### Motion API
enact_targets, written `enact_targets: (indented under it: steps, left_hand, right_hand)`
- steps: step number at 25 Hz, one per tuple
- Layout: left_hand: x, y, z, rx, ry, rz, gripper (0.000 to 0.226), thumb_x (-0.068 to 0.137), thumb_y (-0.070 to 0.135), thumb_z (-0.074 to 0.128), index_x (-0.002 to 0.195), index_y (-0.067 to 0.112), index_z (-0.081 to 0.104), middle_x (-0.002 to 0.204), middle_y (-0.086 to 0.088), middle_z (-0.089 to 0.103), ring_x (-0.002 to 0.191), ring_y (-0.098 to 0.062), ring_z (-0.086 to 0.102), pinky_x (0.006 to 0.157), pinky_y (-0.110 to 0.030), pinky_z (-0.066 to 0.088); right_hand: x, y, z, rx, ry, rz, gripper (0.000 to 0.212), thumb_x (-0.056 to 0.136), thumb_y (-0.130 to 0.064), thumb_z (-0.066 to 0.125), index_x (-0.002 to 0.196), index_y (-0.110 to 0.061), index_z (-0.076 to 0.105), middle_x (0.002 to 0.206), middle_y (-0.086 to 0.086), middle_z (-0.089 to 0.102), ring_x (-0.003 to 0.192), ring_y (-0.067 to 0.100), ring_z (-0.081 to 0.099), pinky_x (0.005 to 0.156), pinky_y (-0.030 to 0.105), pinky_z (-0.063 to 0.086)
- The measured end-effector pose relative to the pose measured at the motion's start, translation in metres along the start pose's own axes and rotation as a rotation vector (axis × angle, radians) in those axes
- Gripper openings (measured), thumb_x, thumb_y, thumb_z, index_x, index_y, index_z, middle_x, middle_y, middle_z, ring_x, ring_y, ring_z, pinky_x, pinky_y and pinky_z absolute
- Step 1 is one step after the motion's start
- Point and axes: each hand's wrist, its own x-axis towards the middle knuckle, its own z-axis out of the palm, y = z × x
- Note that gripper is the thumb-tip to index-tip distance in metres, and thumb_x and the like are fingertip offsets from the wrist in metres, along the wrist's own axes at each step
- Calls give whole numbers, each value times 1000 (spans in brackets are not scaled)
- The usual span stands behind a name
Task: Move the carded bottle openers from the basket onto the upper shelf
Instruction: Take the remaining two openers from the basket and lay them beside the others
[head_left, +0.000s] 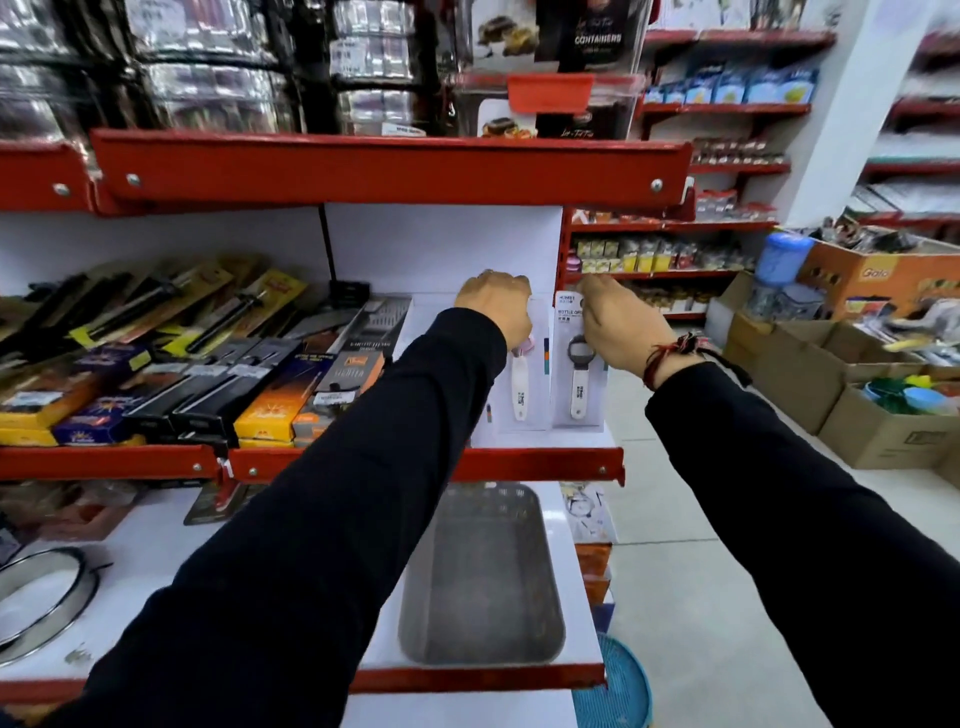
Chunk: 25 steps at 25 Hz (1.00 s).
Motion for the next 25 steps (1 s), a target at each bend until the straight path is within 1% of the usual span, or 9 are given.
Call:
enact_targets:
  steps: [3,5,6,9,12,15,17,22,25]
  left_hand:
    - [32,0,24,-29,-124,-34,40,86,12,61,126,9,61,123,-14,66,113,-33,62,91,-37,51]
    - [45,-3,45,-62,-168,-49,38,89,9,53,125,8,62,125,-15,65,113,-33,62,93,-37,52]
    - [49,-5,56,-74,-190,-56,38,88,8,52,125,8,63,126,-14,65,114,-33,62,94,-37,53]
    - [55,-9,82,-110,-249,-91,41,88,10,57,128,9,63,135,-12,54,120,-33,58,98,-38,51]
    - [54,-12,106,-166,-317,-121,45,87,13,61,132,10,60,138,-10,43,121,-32,56,101,-39,49]
    - [49,-15,126,-218,-312,-123,46,88,14,61,134,13,58,138,-7,47,124,-29,54,101,-39,48]
    - [46,-16,134,-226,-310,-109,49,89,15,59,138,15,51,141,-5,49,128,-28,51,101,-38,46]
    - [35,-19,144,-212,-285,-75,43,93,21,55,136,19,52,132,-3,62,126,-29,53,102,-38,47]
    - [24,-28,134,-192,-218,-44,43,96,16,43,137,20,52,137,-3,60,127,-28,52,105,-37,44]
  right_hand:
    - [22,18,21,1,-118,15,27,89,-1,36,112,0,49,112,24,57,102,38,56,76,38,43]
    - [33,30,39,9,-220,53,28,89,0,36,113,1,49,112,25,59,101,37,57,73,34,36]
    - [37,36,48,18,-267,72,29,89,-1,36,114,0,50,113,24,60,100,36,57,74,34,37]
    - [45,48,70,18,-368,82,36,88,-6,36,119,-5,55,117,22,59,101,34,57,86,38,48]
    - [46,54,86,-22,-423,82,36,89,-10,40,118,-9,62,122,21,49,111,36,53,99,42,46]
    - [40,56,100,-94,-478,139,35,90,-18,43,119,-22,61,126,11,49,116,34,53,102,47,41]
    - [35,57,107,-107,-499,169,36,90,-20,43,122,-28,57,128,6,52,119,29,52,104,46,36]
    - [29,57,110,-130,-501,173,38,91,-25,40,128,-26,50,130,3,56,119,28,53,103,47,33]
    - [25,48,102,-137,-458,156,37,93,-27,39,128,-27,50,128,3,57,117,29,54,102,47,33]
